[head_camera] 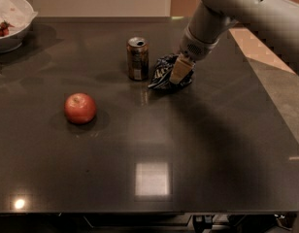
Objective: Move blue chip bag near orange can
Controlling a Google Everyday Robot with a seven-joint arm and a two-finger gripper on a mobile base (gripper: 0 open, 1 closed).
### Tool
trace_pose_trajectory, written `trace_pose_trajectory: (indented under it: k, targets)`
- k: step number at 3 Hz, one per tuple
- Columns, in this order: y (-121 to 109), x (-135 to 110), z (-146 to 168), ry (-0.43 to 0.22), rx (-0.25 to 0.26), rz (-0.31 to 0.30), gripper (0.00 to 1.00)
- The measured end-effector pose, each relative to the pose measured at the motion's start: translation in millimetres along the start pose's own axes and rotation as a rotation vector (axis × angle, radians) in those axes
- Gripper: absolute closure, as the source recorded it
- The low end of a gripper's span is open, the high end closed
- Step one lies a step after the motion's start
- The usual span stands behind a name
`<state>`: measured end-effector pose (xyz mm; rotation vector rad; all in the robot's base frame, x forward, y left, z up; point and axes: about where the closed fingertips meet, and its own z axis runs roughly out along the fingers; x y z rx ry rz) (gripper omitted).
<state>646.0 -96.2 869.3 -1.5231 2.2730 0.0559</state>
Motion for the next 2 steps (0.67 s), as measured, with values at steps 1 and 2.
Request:
trace_pose_trajectory:
  k: [1,2]
  targets:
    - [0.7,-0.2,1.5,0.001,-0.002,-0.001,0.0]
    - [0.8,-0.2,1.6,0.001,-0.003,-0.001,0.0]
